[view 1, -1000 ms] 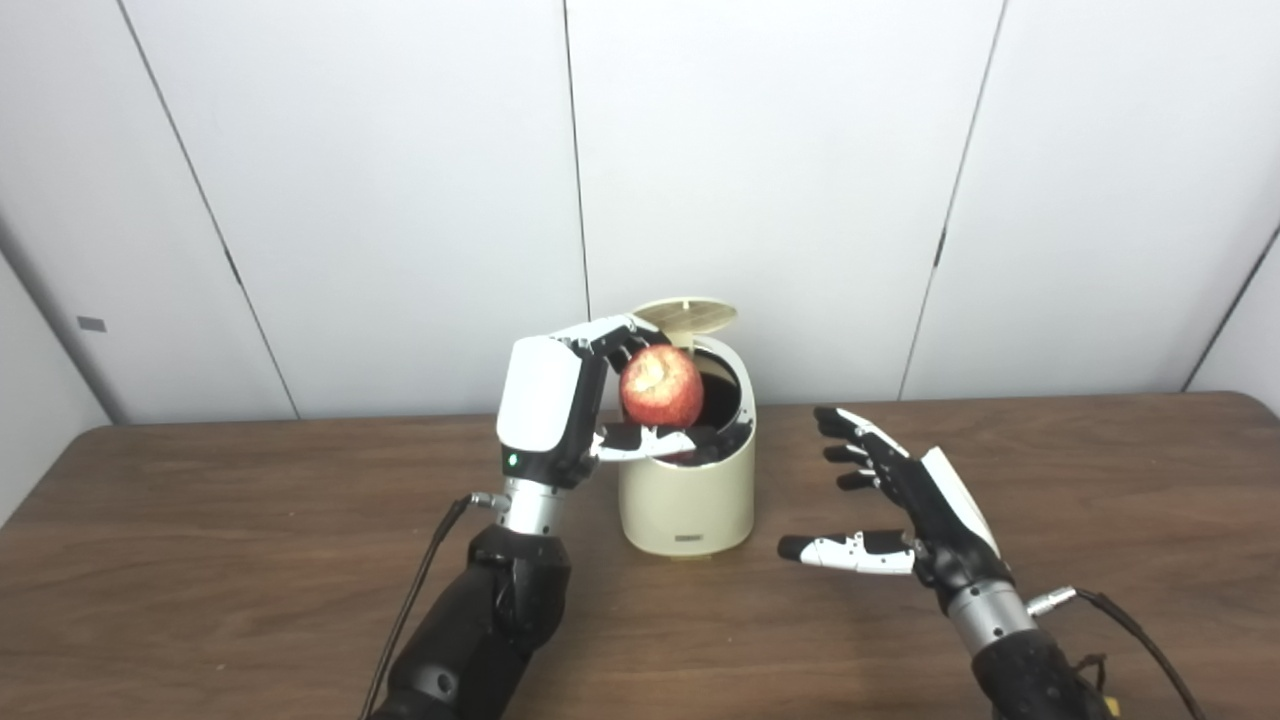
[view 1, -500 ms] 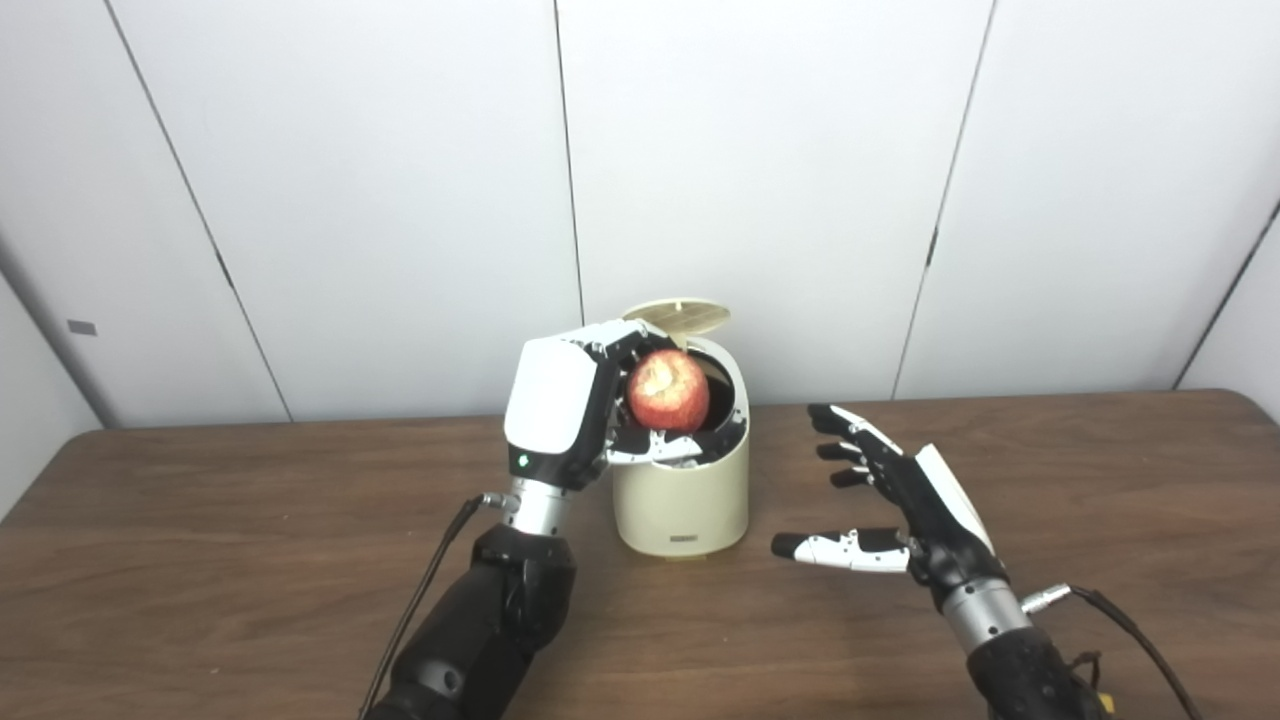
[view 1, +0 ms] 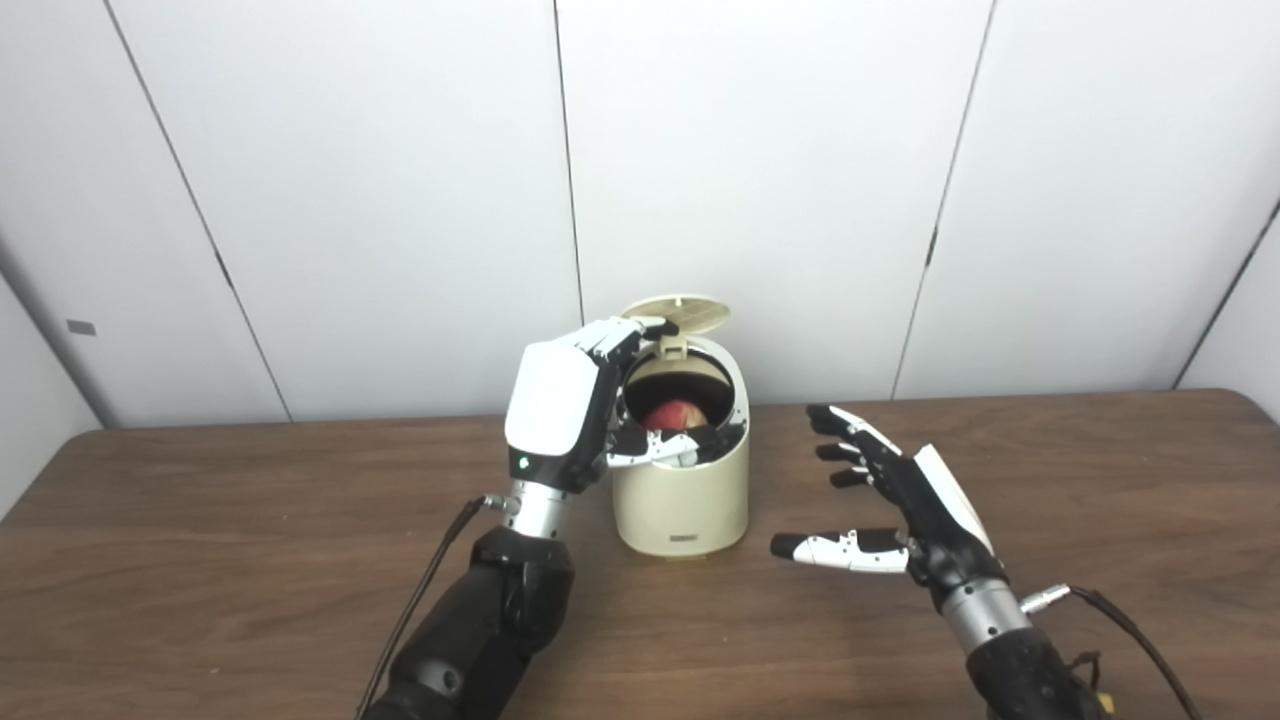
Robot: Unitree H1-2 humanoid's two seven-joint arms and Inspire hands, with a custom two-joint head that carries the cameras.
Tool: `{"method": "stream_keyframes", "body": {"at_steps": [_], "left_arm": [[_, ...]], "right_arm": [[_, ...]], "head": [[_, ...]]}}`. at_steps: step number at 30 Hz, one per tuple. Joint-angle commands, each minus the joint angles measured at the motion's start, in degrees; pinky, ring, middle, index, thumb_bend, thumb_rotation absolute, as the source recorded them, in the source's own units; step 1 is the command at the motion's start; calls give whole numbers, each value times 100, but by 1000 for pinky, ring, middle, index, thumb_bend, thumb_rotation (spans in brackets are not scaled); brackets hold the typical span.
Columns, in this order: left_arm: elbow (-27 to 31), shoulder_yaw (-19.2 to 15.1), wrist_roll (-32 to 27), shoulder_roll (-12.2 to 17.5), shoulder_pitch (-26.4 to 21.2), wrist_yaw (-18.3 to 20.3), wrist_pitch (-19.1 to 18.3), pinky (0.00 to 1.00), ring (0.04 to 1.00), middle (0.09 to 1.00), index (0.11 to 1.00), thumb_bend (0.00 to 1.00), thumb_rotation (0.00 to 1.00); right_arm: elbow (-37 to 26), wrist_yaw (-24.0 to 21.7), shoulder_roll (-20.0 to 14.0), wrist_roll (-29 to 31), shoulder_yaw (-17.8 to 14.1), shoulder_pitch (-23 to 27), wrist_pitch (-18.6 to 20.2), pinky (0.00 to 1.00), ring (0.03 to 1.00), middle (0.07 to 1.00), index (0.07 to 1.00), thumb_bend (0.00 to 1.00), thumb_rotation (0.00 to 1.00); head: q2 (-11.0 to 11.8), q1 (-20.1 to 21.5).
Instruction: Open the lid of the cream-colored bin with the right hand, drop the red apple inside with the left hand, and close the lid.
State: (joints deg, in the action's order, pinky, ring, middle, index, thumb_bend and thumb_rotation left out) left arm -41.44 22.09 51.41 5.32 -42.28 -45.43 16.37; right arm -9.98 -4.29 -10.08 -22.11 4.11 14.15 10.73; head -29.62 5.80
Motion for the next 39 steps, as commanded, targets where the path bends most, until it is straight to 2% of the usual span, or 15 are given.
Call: {"method": "stream_keyframes", "body": {"at_steps": [1, 5, 13, 15, 18, 19, 20, 22, 25, 33, 35, 39], "left_arm": [[84, 9, 24, 62, -237, -14, -137, 506, 661, 748, 751, 908, 205], [98, 26, 4, 92, -233, -2, -122, 504, 668, 754, 770, 901, 207], [161, -15, -125, 121, -197, 40, 15, 496, 652, 739, 746, 893, 180], [190, -22, -180, 140, -185, 34, 126, 486, 637, 726, 733, 884, 158], [400, -124, -491, 175, -99, 204, 418, 438, 537, 611, 625, 789, 21], [538, -193, -663, 191, -44, 327, 535, 433, 531, 604, 620, 782, 17], [633, -243, -776, 201, -6, 418, 612, 410, 500, 527, 551, 628, 6], [960, -402, -1174, 240, 124, 735, 826, 382, 469, 487, 515, 549, 1], [1328, -615, -1683, 255, 279, 1201, 963, 353, 443, 481, 499, 522, 0], [2407, -1222, -3600, 443, 712, 2904, 970, 325, 454, 487, 499, 516, 0], [2657, -1380, -4033, 506, 837, 3299, 746, 334, 458, 487, 500, 516, 0], [3278, -1693, -4748, 575, 1151, 3972, -177, 390, 490, 486, 507, 515, 0]], "right_arm": [[-235, 61, -27, 1, -20, 104, -78, 710, 808, 867, 863, 747, 234], [-240, 37, -24, 20, -21, 109, -44, 715, 812, 870, 866, 748, 245], [-176, 50, -21, 72, -35, 123, -121, 714, 812, 870, 867, 754, 238], [-163, 51, -26, 70, -35, 126, -116, 714, 812, 870, 866, 759, 248], [-143, 52, -35, 89, -38, 125, -150, 701, 809, 869, 866, 752, 236], [-121, 51, -47, 109, -42, 125, -185, 701, 809, 869, 866, 751, 236], [-107, 50, -55, 122, -44, 126, -207, 703, 809, 870, 866, 750, 235], [-106, 39, -74, 130, -43, 131, -179, 706, 809, 872, 867, 748, 236], [-86, 41, -106, 153, -50, 135, -187, 708, 806, 871, 867, 748, 230], [21, 43, -184, 206, -70, 167, -282, 702, 809, 869, 863, 745, 231], [23, 32, -198, 220, -70, 182, -289, 702, 809, 870, 866, 746, 235], [58, 49, -243, 243, -61, 223, -341, 717, 813, 870, 871, 745, 258]], "head": [[-6, 6], [-6, 6], [-24, -37], [-16, -46], [-11, -64], [-12, -70], [-12, -70], [-4, -90], [5, -125], [30, -204], [33, -223], [43, -252]]}}
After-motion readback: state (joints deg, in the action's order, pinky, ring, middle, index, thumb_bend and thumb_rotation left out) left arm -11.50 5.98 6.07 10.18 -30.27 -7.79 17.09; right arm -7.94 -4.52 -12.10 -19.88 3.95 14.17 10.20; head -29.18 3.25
